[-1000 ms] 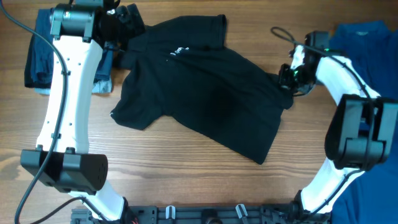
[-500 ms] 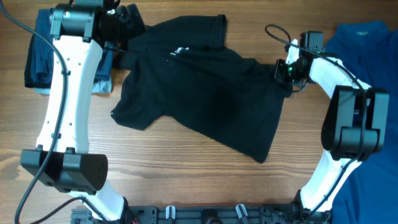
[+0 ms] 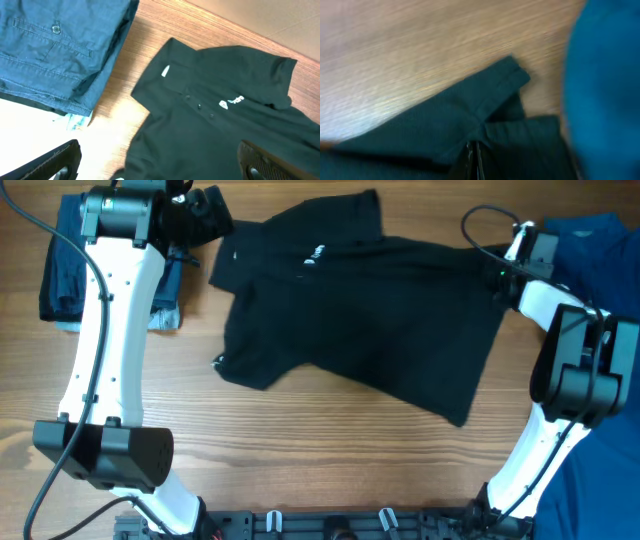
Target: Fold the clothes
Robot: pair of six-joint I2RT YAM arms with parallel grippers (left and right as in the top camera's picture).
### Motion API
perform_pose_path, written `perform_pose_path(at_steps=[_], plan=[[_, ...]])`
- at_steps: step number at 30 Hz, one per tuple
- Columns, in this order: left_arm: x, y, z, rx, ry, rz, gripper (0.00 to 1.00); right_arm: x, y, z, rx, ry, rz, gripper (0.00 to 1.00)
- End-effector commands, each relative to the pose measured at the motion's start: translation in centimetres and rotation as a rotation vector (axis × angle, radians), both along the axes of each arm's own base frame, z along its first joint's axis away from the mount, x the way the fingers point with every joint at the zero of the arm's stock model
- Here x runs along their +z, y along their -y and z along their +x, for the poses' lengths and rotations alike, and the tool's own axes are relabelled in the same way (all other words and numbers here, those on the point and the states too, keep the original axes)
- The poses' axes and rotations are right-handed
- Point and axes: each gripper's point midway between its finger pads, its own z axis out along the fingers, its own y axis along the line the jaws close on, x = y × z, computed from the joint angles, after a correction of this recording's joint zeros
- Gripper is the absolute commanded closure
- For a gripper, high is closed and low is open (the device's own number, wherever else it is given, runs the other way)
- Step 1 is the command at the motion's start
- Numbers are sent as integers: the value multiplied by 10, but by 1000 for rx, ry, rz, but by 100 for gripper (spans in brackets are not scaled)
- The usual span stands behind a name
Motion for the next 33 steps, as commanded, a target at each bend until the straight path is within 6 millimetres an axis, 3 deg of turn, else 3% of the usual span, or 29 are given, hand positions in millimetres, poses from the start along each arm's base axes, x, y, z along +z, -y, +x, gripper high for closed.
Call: perform_pose_path(at_steps=[1, 3, 5, 8, 9, 10, 11, 13, 15, 16, 20, 24, 27, 29, 33], plan=[[0, -1, 5, 0, 16, 2, 0, -6, 17, 8, -12, 17, -32, 95], [3, 0, 9, 0, 36, 0, 1, 24, 13, 28, 34, 62, -17, 89], [5, 0, 12, 0, 49, -2, 3, 70, 13, 44, 56, 94, -16, 79], [3, 0, 10, 0, 40, 0, 8, 148, 14, 44, 56, 95, -20, 50], [2, 0, 8, 0, 32, 1, 9, 176, 11, 34, 56, 78, -15, 38], [1, -1, 6, 0, 21, 2, 9, 189, 9, 26, 56, 59, -9, 34], [-3, -4, 0, 7, -6, 13, 9, 219, 2, -1, 55, 6, 7, 24], [-4, -15, -9, 34, -38, 47, 8, 243, -8, -41, 52, -61, 28, 19], [-2, -26, -18, 60, -56, 68, 7, 253, -19, -80, 27, -142, 79, 19], [-2, -31, -21, 71, -64, 68, 6, 255, -29, -103, 30, -198, 121, 19], [-14, -40, -32, 82, -135, 3, 0, 245, -52, -149, 59, -359, 224, 19], [-38, -25, -51, 14, -283, -95, 3, 222, -71, -175, 66, -498, 292, 20], [-60, -24, -86, 3, -484, -90, 2, 193, -91, -198, 83, -638, 321, 20], [-69, -25, -109, 6, -605, -86, 1, 160, -109, -221, 106, -771, 337, 20], [-92, -24, -104, 5, -608, -86, 0, 101, -129, -262, 75, -954, 369, 20]])
